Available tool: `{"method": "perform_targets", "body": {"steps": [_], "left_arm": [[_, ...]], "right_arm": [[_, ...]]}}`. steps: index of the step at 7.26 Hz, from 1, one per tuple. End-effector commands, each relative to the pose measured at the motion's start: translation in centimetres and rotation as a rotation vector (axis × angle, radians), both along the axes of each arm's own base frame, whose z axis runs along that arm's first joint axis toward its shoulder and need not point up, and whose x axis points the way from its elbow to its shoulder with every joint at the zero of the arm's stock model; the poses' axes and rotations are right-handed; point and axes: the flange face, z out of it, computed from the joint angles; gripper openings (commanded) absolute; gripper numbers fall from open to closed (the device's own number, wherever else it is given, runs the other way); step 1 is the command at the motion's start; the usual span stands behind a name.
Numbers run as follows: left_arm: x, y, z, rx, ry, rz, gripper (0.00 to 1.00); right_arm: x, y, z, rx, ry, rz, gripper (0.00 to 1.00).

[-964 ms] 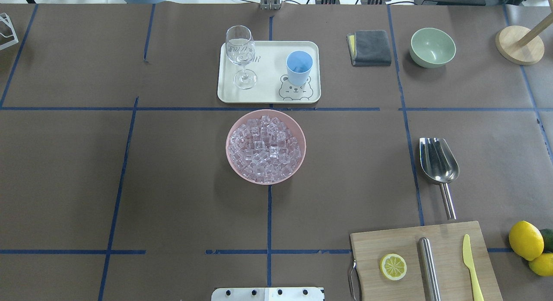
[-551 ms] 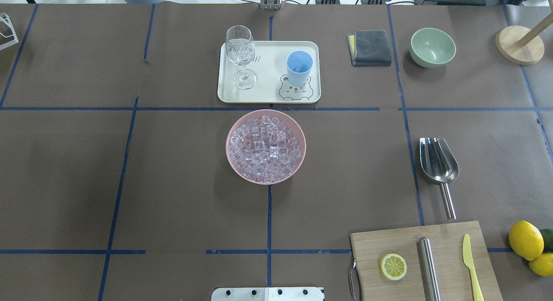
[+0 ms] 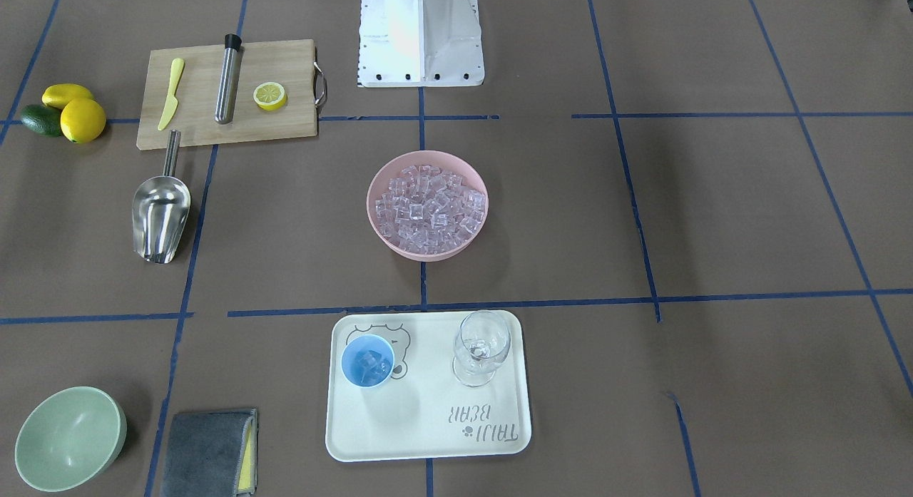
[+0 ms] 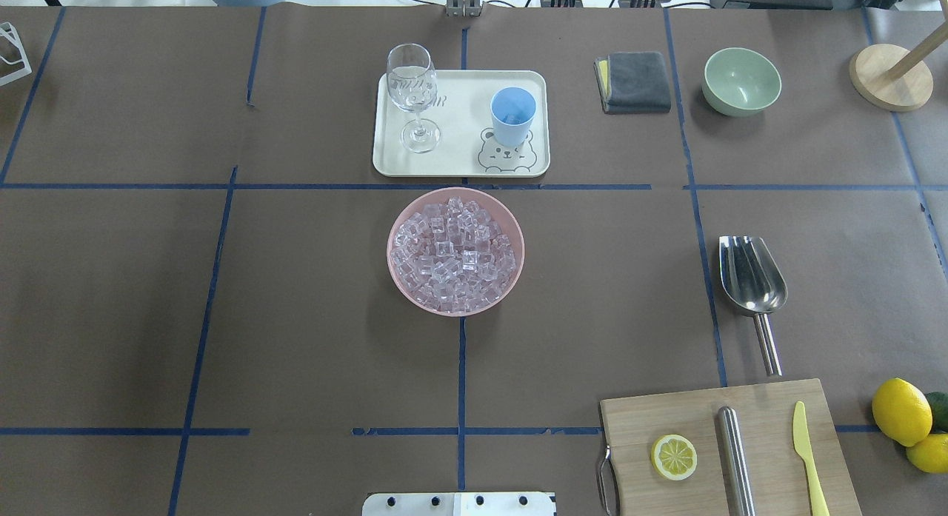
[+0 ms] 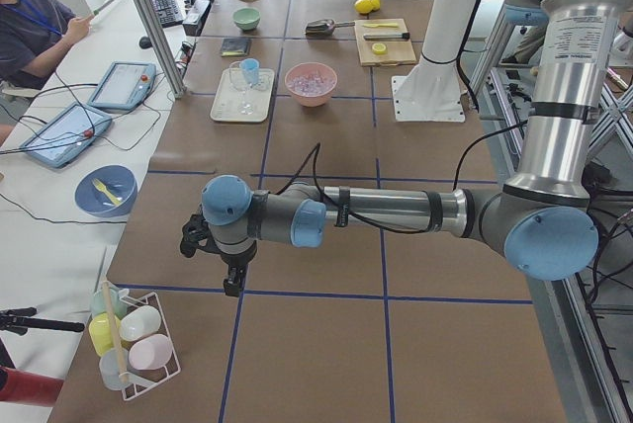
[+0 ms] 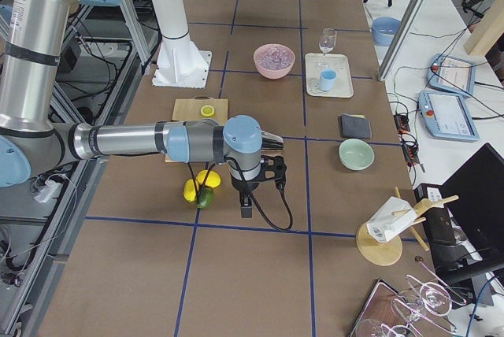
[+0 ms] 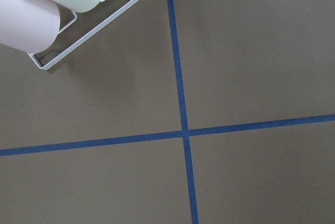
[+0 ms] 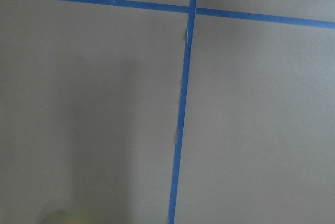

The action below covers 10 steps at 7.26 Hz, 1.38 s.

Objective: Put ice in cup with scoop

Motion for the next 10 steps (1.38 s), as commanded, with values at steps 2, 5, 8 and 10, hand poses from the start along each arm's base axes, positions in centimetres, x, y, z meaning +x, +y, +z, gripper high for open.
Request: {"method": "perform_targets", "body": {"steps": [2, 5, 8, 10], "left_arm": [[0.0, 0.6, -0.5, 0.01, -0.01, -0.002, 1.0], [0.0, 0.6, -0.8, 0.018, -0.012, -0.003, 1.0], [0.0, 0.5, -1.4, 0.029, -0.015, -0.002, 1.0], [0.0, 0.5, -1.7, 0.035, -0.014, -0.002, 1.0]], "right_arm": [[0.5, 0.2, 0.4, 0.001, 0.001, 0.008, 1.0], [0.5, -0.2, 0.4, 0.003, 0.001, 0.008, 1.0], [0.5, -0.2, 0.3, 0.007, -0.002, 0.007, 1.0], [0.5, -0.2, 0.3, 0.007, -0.002, 0.007, 1.0]]}}
